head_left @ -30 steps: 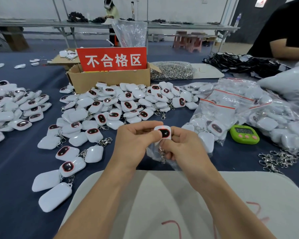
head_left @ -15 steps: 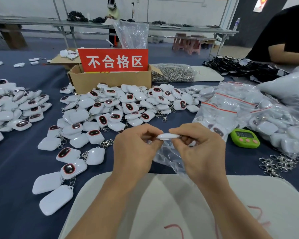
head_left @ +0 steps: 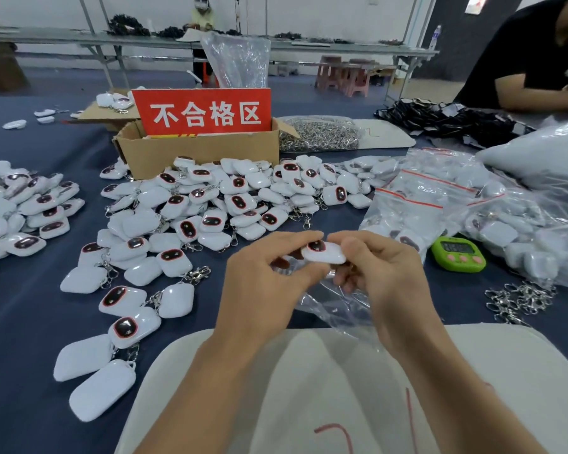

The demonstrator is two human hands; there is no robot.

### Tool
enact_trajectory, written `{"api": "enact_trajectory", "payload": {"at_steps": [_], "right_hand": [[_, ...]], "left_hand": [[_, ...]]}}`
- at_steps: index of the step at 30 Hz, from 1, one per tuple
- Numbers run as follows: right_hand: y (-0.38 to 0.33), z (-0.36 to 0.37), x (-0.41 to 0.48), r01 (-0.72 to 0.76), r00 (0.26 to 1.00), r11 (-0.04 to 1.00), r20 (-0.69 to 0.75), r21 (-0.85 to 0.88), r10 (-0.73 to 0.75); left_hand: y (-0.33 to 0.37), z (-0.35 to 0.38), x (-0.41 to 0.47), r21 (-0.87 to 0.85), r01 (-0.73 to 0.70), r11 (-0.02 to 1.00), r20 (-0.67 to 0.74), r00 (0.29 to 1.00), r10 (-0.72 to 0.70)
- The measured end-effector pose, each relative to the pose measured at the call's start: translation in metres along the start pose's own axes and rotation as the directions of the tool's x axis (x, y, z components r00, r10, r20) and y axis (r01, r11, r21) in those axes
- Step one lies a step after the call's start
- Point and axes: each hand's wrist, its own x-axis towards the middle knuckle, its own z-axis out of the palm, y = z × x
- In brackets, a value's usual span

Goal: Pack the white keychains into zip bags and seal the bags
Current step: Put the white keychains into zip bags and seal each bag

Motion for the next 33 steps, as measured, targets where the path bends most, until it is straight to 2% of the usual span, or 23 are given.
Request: {"api": "enact_trajectory", "payload": {"at_steps": [5,9,12,16,19,21,24,30,32,33], "right_hand": [[-0.001,-0.003,-0.002,0.082,0.986,0.995,0.151,-0.06,-0.072],[0.003,-0.004,0.001,0.109,0.985,0.981,0.152,-0.162,-0.085],[0.004,-0.004,0.003,0.098,0.989,0.983,0.121,-0.157,-0.079],[0.005,0.0,0.003,0.12,0.992,0.98,0.05,-0.16,-0.114],[0.005,-0.001,0.002,0.082,0.996,0.99,-0.009,-0.118,-0.083],[0.004,-0.002,0.002,0.061,0.998,0.995,-0.028,-0.083,-0.063],[0.004,-0.005,0.002,0.043,0.998,0.998,-0.037,-0.051,-0.045],[0.011,0.003,0.005,-0.027,0.999,0.999,-0.034,-0.034,0.026],[0.013,0.006,0.007,-0.052,0.998,0.999,-0.034,-0.013,0.052],[0.014,0.007,0.007,-0.055,0.998,0.998,-0.043,0.002,0.055]], "left_hand": [[0.001,0.002,0.003,-0.106,0.03,0.994,-0.05,0.998,-0.036],[-0.001,0.002,0.003,-0.167,0.044,0.985,0.018,0.999,-0.042],[0.001,0.005,0.003,-0.152,0.077,0.985,0.022,0.997,-0.075],[0.0,0.007,0.003,-0.121,0.147,0.982,-0.144,0.976,-0.164],[-0.011,-0.004,0.007,0.088,0.266,0.96,-0.285,0.93,-0.231],[-0.017,-0.01,0.009,0.269,0.377,0.887,-0.206,0.922,-0.329],[-0.021,-0.01,0.011,0.44,0.375,0.816,-0.006,0.91,-0.415],[-0.02,-0.013,0.012,0.36,0.358,0.861,0.161,0.886,-0.436],[-0.017,-0.01,0.012,0.313,0.348,0.883,0.154,0.899,-0.409],[-0.015,-0.009,0.012,0.258,0.341,0.904,0.106,0.92,-0.377]]}}
